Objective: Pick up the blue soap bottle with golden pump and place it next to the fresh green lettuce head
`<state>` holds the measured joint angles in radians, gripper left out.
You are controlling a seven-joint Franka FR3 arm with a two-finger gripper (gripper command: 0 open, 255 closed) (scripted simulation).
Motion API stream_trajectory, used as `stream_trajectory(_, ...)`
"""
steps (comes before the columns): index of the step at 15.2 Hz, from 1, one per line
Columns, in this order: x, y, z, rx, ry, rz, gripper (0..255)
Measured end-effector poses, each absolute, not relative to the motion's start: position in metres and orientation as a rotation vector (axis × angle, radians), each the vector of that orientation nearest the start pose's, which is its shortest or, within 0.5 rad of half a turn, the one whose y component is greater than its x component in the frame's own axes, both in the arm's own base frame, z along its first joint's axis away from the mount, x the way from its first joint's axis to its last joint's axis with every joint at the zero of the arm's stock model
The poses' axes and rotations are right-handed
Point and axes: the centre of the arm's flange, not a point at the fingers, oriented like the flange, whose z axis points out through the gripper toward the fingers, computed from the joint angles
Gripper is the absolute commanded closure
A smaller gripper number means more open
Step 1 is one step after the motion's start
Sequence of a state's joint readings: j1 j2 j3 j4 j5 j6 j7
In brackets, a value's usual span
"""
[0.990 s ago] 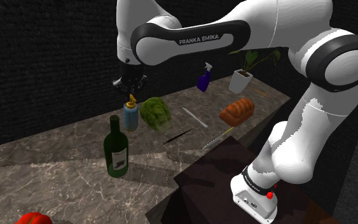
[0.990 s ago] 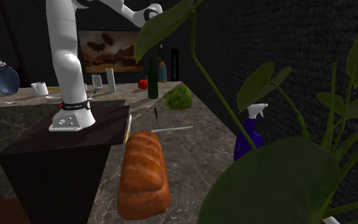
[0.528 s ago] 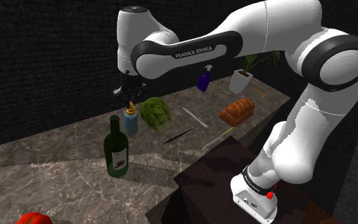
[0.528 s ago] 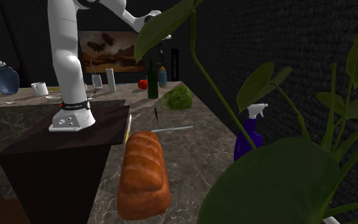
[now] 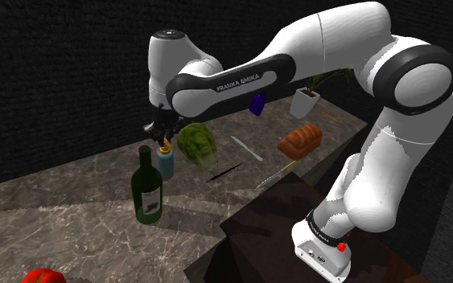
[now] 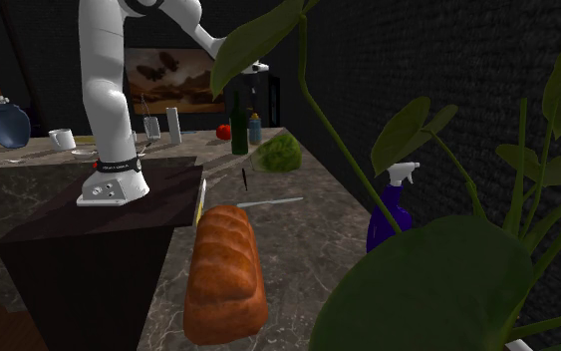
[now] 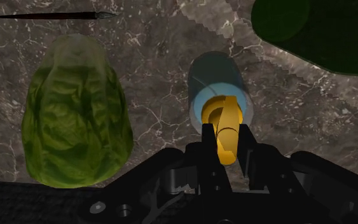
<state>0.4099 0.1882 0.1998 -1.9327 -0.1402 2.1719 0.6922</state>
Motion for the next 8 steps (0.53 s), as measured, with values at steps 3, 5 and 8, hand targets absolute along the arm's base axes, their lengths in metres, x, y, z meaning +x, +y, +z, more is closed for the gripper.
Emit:
stream_trajectory(3,0.501,0.337,0.383,-3.168,0.017,-0.148,255)
stream_trajectory(5,0.501,0.337,0.371,-3.169,0.017,-0.148,255)
stream_trajectory(8,0.500,0.336,0.355,-3.169,0.017,-0.148,255)
